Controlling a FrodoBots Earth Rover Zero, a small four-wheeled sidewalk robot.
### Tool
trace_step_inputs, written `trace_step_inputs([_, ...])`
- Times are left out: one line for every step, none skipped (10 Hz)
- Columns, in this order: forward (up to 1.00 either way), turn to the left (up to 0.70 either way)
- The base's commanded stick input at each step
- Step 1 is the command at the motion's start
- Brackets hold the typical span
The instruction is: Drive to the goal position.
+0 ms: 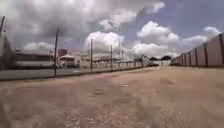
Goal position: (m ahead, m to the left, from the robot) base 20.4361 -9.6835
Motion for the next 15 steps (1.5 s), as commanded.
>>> trace_step_inputs([0.60,0.00])
trace_step_inputs([0.60,0.00])
trace_step_inputs([0.60,0.00])
trace_step_inputs([0.60,0.00])
trace_step_inputs([0.60,0.00])
trace_step_inputs([0.60,0.00])
trace_step_inputs([0.60,0.00])
trace_step_inputs([0.60,-0.04])
trace_step_inputs([0.60,-0.15])
trace_step_inputs([0.60,-0.15])
trace_step_inputs([0.60,-0.15])
trace_step_inputs([0.60,-0.15])
trace_step_inputs([0.60,-0.15])
trace_step_inputs([0.60,-0.15])
trace_step_inputs([0.60,-0.15])
